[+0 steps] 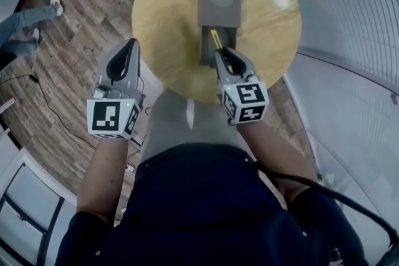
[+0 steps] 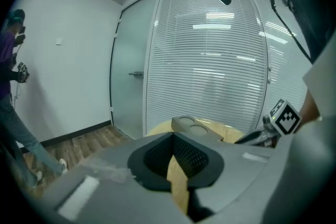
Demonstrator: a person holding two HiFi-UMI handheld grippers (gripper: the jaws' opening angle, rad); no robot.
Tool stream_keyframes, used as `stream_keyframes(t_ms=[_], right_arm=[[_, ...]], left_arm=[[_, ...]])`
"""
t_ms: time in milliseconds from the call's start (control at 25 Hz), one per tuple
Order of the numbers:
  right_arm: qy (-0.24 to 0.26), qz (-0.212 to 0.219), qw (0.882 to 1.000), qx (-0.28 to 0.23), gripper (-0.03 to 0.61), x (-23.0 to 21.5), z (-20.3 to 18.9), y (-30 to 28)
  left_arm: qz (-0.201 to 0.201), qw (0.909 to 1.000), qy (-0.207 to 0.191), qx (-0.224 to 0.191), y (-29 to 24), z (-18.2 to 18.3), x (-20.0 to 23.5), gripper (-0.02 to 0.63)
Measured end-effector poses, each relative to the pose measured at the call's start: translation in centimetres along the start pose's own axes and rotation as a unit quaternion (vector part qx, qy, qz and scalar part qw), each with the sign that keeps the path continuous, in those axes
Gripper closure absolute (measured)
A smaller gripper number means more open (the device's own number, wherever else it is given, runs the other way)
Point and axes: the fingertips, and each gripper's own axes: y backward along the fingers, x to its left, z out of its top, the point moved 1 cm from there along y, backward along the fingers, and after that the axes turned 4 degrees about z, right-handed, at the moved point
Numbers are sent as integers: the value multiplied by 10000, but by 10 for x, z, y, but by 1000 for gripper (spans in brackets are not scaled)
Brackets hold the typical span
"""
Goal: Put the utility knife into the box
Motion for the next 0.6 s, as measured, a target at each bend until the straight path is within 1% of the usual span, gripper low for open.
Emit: stream_keyframes(t_ms=[160,280,440,600], right_arm=[[-71,-80,9999,42,506,-8,-16,-9],[-50,-106,9999,103,506,-9,-18,-15],[97,-109,9997,171,506,-7,-19,-14],[273,-159,9994,123,505,-7,-17,-15]], left_arm=[[-38,9999,-28,109,-9,-16,2,611],[-68,9998,8,201,-12,-25,3,611],[-192,9994,25,295,-12,-33,-2,611],[-198,9993,-21,319,-16,-35,0,611]])
